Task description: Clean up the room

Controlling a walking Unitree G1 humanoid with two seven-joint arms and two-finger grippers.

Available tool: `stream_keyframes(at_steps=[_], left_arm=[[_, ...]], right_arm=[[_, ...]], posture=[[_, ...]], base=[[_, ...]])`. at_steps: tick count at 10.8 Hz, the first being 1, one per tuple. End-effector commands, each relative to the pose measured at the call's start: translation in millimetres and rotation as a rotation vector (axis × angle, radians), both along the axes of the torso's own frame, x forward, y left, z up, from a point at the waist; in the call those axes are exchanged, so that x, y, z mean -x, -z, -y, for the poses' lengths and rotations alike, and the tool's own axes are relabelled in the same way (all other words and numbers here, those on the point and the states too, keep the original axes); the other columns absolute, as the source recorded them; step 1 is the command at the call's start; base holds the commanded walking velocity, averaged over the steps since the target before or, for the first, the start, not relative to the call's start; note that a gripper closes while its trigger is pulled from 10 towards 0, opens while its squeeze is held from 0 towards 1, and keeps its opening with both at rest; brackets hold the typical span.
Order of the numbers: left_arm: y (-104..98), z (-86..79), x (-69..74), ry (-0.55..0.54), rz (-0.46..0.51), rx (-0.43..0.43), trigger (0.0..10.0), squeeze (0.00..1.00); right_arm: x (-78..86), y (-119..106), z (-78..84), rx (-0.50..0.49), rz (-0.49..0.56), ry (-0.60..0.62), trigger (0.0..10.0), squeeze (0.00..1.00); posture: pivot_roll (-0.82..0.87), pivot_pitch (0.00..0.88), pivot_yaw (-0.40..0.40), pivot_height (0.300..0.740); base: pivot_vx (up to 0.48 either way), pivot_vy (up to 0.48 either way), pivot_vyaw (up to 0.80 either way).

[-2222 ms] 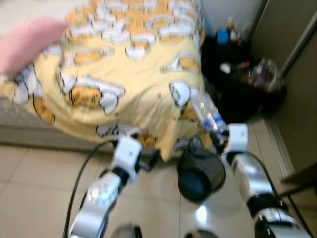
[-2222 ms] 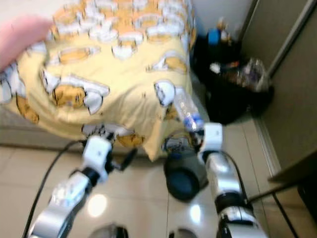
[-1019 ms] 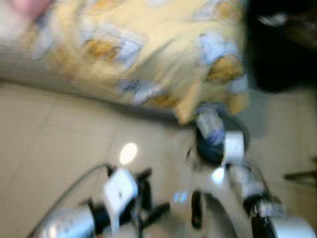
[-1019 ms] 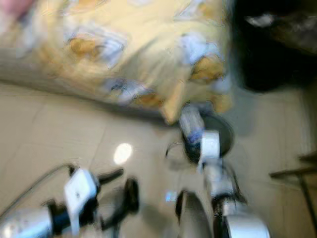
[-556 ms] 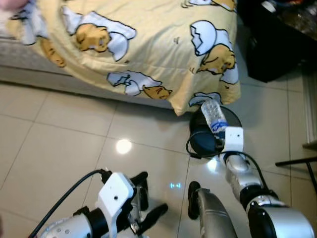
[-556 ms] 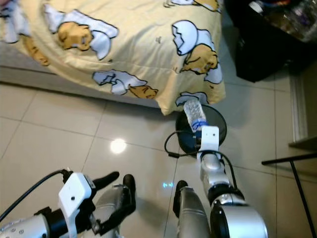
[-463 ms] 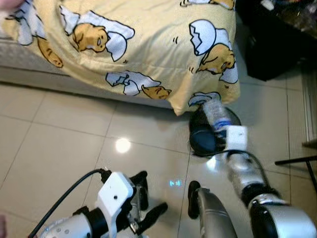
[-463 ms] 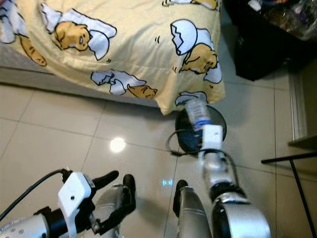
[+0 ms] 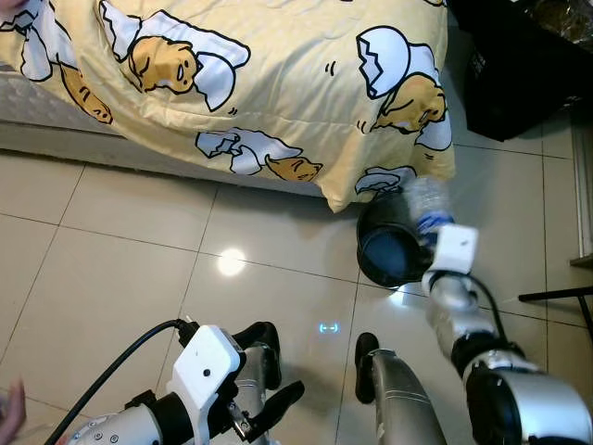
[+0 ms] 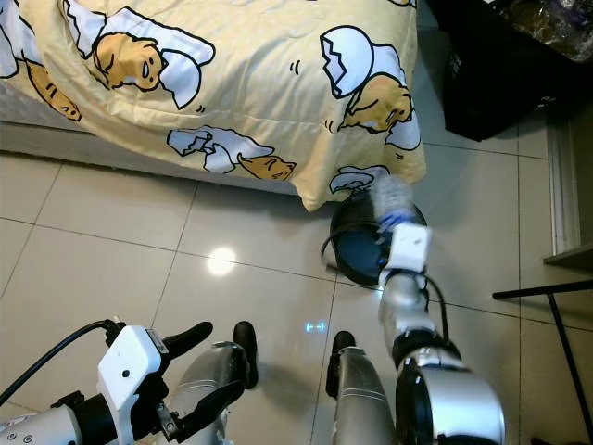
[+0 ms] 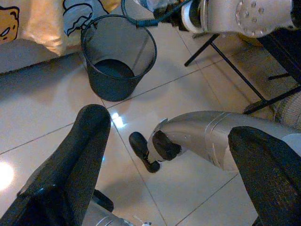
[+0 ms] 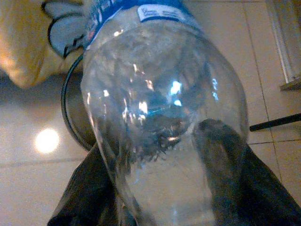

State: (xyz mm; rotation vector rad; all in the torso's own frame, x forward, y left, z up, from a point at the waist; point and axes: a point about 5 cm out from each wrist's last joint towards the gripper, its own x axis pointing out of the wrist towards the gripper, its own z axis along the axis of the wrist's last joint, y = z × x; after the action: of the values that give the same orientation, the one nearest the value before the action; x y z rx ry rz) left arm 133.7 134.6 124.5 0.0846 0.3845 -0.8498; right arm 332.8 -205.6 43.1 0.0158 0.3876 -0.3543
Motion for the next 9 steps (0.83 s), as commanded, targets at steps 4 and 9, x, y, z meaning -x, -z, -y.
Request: stream_keyframes(at_steps=[4,9], left_arm=[[0.3,2.4,6.6,-0.009,-0.014,0.012,10.0,0.00],[13.4,10.8,-33.5,-0.073,0.083,0.020,10.0,0.00]], right_arm=[[-13.9,-18.9,-3.5,0.045,0.066,-0.038,10.0,1.00],[-28.1,-48.9,-15.5,0.093,0.257,-0.159,10.0,0.00]], posture=[[0.13,0.475,0.094,0.740],[0.04,0.303,0.024,0.740]], base=[[0.000,0.000,0.00],[0.000,0.000,0.00]])
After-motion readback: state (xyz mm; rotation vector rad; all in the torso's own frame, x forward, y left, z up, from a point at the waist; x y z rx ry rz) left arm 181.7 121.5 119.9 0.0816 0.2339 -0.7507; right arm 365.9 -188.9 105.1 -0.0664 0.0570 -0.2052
